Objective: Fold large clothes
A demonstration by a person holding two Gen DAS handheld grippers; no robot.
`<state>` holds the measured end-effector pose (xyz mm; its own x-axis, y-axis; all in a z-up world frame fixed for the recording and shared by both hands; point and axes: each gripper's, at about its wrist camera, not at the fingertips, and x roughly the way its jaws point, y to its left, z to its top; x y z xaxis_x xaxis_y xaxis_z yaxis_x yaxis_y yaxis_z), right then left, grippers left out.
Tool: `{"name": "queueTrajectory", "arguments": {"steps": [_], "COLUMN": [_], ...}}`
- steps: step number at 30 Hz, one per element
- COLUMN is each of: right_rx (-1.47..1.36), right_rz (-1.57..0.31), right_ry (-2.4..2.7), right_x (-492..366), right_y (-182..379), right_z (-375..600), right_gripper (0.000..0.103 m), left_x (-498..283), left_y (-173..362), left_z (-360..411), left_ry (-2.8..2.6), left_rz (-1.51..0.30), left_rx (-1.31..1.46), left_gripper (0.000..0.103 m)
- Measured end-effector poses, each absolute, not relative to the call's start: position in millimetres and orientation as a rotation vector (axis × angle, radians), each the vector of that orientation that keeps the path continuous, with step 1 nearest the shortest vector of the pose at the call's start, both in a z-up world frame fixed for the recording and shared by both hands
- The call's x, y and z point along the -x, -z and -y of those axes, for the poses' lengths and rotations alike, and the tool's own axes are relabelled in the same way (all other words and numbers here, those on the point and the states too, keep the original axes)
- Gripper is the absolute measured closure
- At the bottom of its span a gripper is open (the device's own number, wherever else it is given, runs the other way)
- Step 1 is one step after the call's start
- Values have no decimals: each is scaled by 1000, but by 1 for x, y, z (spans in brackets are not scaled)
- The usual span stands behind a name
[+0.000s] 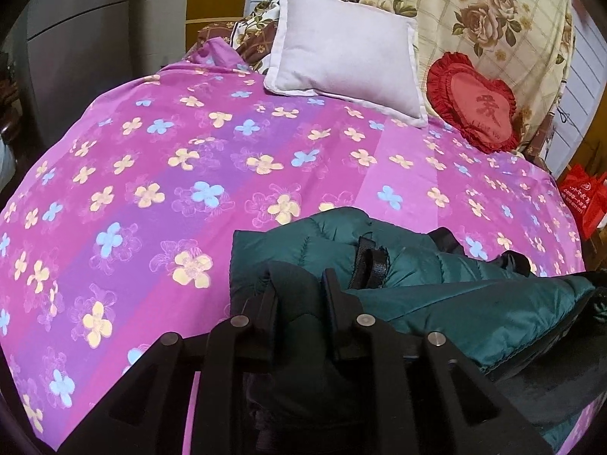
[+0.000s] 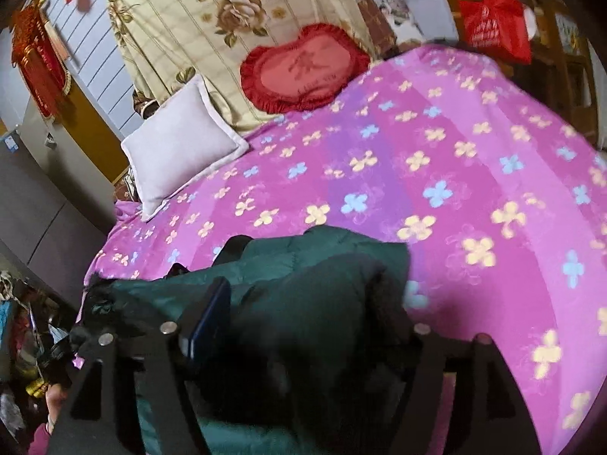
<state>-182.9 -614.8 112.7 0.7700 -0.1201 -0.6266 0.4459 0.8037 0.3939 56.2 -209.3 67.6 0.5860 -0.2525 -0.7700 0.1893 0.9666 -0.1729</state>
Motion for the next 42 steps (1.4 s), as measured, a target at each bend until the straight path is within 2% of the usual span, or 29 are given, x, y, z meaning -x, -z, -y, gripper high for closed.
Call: {"name": "queueTrajectory", "arguments": {"steps": [5,11,17,20,22,24,31,36,39,42], "right_rx": [-462,-234,-74,-104,-161,-201,-207,-263,-243,-188], "right_rz": [-478,-663,-740,-762,-791,-818,-875,-859,-812,-800], "right_ry": [227,-30,-9,60,81,103,148,96,83,113], "right_x": [214,165,89,55,38,25,2,21,43,56], "right_y": [-152,-126,-97,-87,-79,-69,-37,-62,-83,-93], "right_z": [573,471,422,427,437,446,450,458,467,476], "right_gripper": [29,29,29,29,29,29,26,26,26,25], "left_x": [-60,-59,-62,-62,-60,-53,-38,-30,-14,-8], "left_y": [-68,-69,-73,-82,-91,-102,-117,-120,-135,-143], "left_z": [209,207,191,174,162,154,163,169,154,157], "left_ry": [258,257,335,391,423,420,443,445,437,443], "left_rz": [-930,-936,-957,-956,-931,-879,-836,-820,-712,-701], "left_rx": [94,118,232,335,403,419,375,377,444,386], "left_gripper": [73,71,62,54,38,30,29,29,30,30]}}
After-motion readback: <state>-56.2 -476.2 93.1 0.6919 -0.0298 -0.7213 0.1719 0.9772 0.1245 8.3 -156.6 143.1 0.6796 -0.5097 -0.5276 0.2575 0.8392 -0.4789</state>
